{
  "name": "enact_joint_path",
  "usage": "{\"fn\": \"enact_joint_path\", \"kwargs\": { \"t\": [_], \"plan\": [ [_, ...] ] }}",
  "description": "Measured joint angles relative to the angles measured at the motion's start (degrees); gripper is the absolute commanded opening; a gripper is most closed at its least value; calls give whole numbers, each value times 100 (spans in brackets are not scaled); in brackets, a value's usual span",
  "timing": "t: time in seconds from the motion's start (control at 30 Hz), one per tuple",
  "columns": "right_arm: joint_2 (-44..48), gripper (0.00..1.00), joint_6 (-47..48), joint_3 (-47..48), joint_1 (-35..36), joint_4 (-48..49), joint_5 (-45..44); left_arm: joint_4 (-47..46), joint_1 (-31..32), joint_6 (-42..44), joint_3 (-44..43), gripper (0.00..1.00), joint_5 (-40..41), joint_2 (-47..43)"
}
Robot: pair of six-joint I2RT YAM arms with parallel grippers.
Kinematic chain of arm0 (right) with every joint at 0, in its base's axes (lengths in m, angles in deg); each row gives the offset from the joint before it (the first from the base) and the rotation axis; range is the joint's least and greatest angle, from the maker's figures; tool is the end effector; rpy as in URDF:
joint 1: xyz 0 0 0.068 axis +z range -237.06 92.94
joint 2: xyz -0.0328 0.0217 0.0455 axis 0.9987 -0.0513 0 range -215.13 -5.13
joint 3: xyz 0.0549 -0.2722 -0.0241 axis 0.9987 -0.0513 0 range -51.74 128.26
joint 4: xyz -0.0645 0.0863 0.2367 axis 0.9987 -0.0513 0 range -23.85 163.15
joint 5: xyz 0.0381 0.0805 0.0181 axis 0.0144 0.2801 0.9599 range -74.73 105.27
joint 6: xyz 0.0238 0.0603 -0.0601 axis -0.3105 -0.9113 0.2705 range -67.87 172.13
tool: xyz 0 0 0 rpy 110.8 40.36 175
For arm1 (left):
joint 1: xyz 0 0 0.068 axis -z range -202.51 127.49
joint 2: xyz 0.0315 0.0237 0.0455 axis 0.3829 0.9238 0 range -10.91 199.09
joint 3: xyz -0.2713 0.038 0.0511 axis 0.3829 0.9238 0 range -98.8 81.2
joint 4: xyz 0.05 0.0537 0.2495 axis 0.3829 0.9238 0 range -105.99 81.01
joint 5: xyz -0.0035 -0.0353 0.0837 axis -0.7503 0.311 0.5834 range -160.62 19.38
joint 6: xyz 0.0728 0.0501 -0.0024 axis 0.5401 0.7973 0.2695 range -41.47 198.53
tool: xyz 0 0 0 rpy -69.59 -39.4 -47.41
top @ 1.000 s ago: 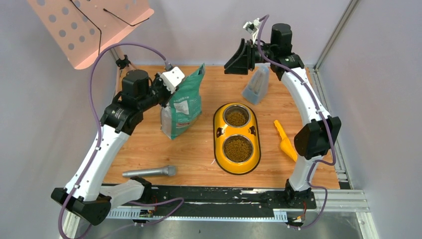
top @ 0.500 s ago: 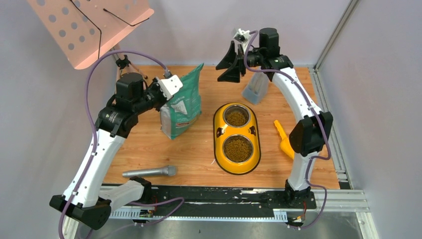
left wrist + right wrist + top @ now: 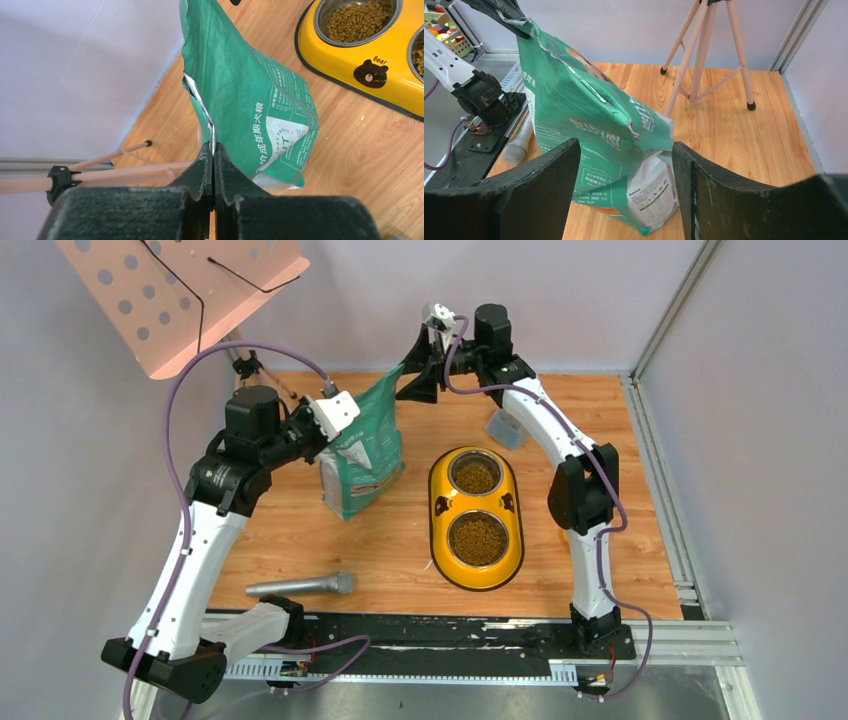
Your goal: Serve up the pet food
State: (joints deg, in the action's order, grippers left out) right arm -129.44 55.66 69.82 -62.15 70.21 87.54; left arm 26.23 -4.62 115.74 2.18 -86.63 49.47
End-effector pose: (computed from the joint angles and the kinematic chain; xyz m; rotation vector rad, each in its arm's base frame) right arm 0.4363 0.2852 0.3751 -1.3112 1.1939 1.3098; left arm 0.2171 -0.0929 0.4232 1.0653 1.6521 -0.0562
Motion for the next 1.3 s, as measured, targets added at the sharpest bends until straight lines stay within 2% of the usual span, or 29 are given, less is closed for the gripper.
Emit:
{"fn": "enact_joint_path", "kwargs": {
  "t": [0.13,0.3,0.4,0.6,0.83,1.07,1.3],
  "plan": [
    [-22,58,-219,0,-2,308,70,7,-35,0,0,0,0,-7],
    [-22,37,-682,0,17,798,385,7,-70,0,-2,0,2,-7],
    [-22,32,-846,0,33,901,455,2,-81,0,-2,0,42,-7],
    [-22,0,-1014,0,92,999,481,-13,-247,-2,-2,0,118,-7],
    [101,0,-1248,-125,81,975,476,186,-656,-11,-184,0,-136,81],
    [553,0,-1843,-459,114,656,800,1541,-1976,-44,-1467,0,-1829,824],
    [1217,0,-2057,-1113,105,420,962,2719,-2179,68,-1993,0,-2841,916]
  ]
}}
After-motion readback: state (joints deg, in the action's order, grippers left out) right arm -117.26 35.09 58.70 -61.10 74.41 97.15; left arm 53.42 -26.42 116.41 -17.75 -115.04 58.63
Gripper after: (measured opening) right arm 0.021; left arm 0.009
